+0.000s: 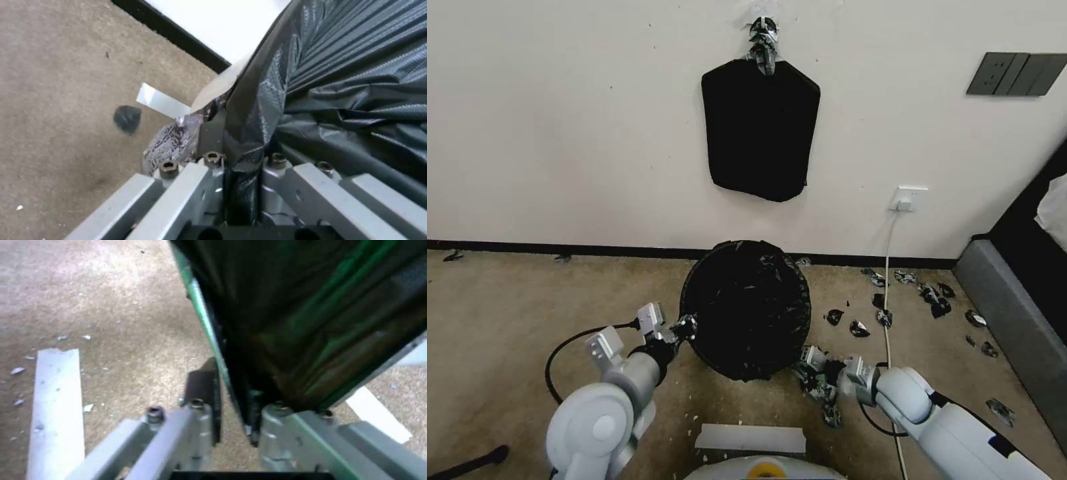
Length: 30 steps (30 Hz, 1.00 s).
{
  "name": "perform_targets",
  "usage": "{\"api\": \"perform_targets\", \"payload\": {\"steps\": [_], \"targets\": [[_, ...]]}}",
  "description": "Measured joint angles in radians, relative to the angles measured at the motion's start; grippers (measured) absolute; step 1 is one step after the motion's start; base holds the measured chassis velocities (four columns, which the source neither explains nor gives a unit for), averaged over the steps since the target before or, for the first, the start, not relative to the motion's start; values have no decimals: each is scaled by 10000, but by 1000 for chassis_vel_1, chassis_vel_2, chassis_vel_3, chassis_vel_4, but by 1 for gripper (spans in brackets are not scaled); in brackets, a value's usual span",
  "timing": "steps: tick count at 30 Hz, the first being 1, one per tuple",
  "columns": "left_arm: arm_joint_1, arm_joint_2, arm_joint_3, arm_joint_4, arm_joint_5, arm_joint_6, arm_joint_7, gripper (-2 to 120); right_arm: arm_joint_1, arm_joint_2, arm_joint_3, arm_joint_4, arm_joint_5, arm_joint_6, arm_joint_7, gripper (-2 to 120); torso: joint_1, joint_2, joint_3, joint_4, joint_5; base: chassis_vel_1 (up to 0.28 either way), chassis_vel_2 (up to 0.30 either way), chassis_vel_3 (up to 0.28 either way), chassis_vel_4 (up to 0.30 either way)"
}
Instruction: Place a trash bag onto the trash bin.
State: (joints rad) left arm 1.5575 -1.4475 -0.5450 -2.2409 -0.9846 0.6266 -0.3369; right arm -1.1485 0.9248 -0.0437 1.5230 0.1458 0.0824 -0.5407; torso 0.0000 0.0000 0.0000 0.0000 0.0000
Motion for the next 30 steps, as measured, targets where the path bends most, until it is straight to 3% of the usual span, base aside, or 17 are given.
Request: {"api": "perform_targets", "payload": {"steps": [2, 4, 9, 18, 20, 28, 30], "targets": [[-84, 24, -48, 132, 20, -8, -12, 3, -73, -93, 0, 196, -3, -29, -81, 28, 0, 0, 0, 0, -1, 0, 0, 0, 0], [-103, 27, -56, 165, 30, -12, -16, 3, -90, -107, 0, 234, -5, -38, -97, 30, 0, 0, 0, 0, 0, 0, 0, 0, 0], [-333, 31, -95, 522, 146, -61, -74, 3, -266, -286, 0, 605, -2, -61, -222, 52, 0, 0, 0, 1, 0, 0, 0, 0, 0], [-512, 36, -209, 855, 321, -113, -93, 3, -511, -634, 199, 937, 70, -7, -341, 79, 0, 0, 0, 0, 0, 0, 0, 0, 0], [-522, -43, -257, 897, 424, -124, -93, 3, -508, -759, 252, 949, 298, 19, -360, 93, 1, 0, 0, 0, 0, 0, 0, 0, 0], [-412, -170, -354, 893, 700, -137, -76, 3, -633, -1029, 543, 1309, 903, 119, -228, 100, 0, 0, 0, -1, -1, 0, 0, 0, 0], [-302, -238, -390, 841, 894, -145, -53, 3, -540, -1016, 825, 1308, 1010, 124, 459, 100, 0, 0, 0, 0, 2, 0, 0, 0, 0]]}}
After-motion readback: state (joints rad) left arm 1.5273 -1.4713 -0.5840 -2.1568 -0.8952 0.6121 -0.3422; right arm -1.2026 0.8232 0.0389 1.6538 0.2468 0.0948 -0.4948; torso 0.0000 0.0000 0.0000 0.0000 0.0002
